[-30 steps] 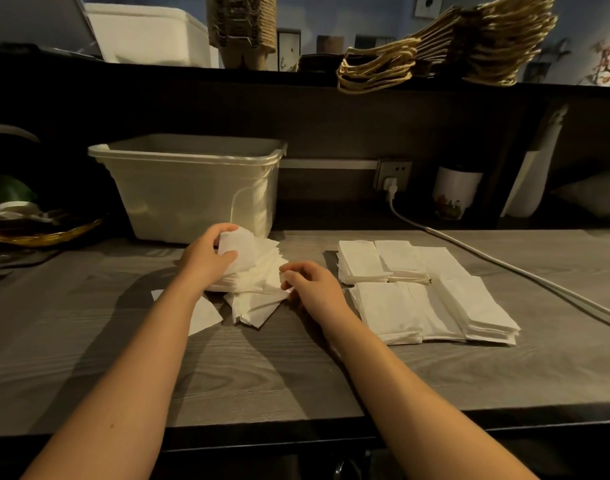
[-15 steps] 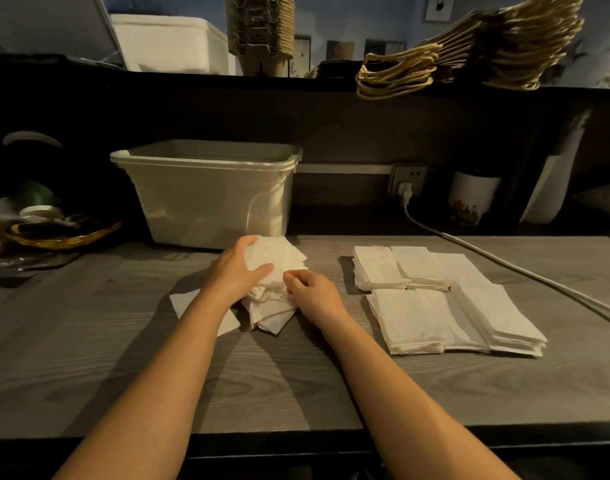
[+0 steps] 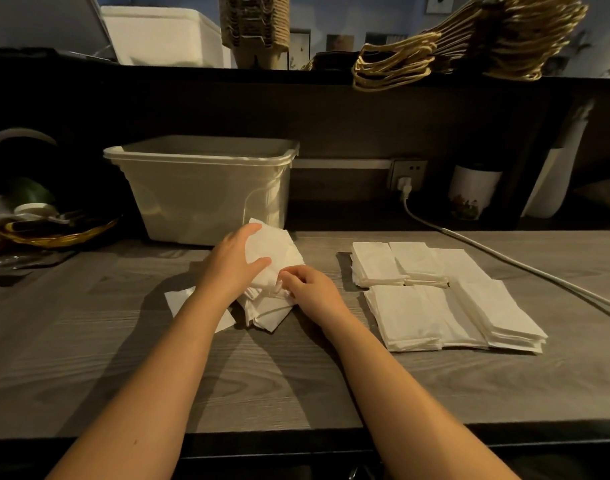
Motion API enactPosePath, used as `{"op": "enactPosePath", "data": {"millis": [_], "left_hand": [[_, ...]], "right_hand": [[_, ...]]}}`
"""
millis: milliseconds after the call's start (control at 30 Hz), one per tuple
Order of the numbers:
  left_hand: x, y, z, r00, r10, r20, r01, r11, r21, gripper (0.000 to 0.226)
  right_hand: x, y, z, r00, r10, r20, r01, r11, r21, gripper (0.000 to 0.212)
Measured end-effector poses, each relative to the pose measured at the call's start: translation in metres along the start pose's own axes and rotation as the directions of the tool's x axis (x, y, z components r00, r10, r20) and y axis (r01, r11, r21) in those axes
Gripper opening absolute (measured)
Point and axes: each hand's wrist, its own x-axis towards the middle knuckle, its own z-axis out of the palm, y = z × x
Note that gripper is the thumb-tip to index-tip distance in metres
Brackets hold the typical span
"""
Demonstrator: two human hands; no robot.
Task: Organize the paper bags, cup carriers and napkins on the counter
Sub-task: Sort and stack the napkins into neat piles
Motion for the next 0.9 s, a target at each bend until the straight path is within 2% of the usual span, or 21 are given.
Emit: {"op": "enactPosePath", "data": {"millis": [100, 300, 400, 500, 633, 733, 833, 900], "left_hand": [[0.001, 0.0, -0.003, 0.999, -0.035, 0.001, 0.035, 0.994, -0.105, 0.059], [0.003, -0.001, -0.005, 0.991, -0.086, 0.098, 0.112, 0.949, -0.295, 0.063], [0.003, 0.002, -0.008, 0.995, -0.067, 0.072, 0.094, 0.871, -0.483, 0.063], [0.001, 0.005, -0.01, 0.998, -0.022, 0.058, 0.053, 0.794, -0.605, 0.064], [-0.005, 0.012, -0.008, 0.992, 0.046, 0.114, 0.036, 0.777, -0.629, 0.069], [-0.01, 0.018, -0.005, 0.985, 0.132, 0.107, -0.048, 0.819, -0.572, 0.073], [-0.014, 0.021, 0.0, 0.971, 0.224, 0.081, -0.149, 0.836, -0.528, 0.078], [-0.016, 0.022, 0.003, 0.97, 0.229, 0.08, -0.156, 0.84, -0.52, 0.086]], "right_hand": [[-0.001, 0.0, 0.0, 1.0, -0.001, 0.006, 0.001, 1.0, 0.018, 0.029], [-0.002, -0.001, -0.002, 1.0, 0.013, 0.004, -0.013, 0.999, 0.053, 0.026], [-0.002, 0.0, -0.004, 0.997, 0.071, -0.037, -0.062, 0.977, 0.203, 0.029], [-0.002, -0.001, -0.007, 0.989, 0.143, 0.048, -0.148, 0.86, 0.488, 0.038], [-0.007, -0.004, -0.011, 0.975, 0.088, 0.205, -0.214, 0.633, 0.744, 0.028], [-0.009, -0.006, -0.013, 0.97, 0.082, 0.23, -0.24, 0.489, 0.839, 0.029], [-0.008, -0.005, -0.013, 0.974, 0.123, 0.19, -0.225, 0.456, 0.861, 0.035], [-0.006, -0.003, -0.013, 0.979, 0.144, 0.142, -0.192, 0.444, 0.875, 0.03]]}}
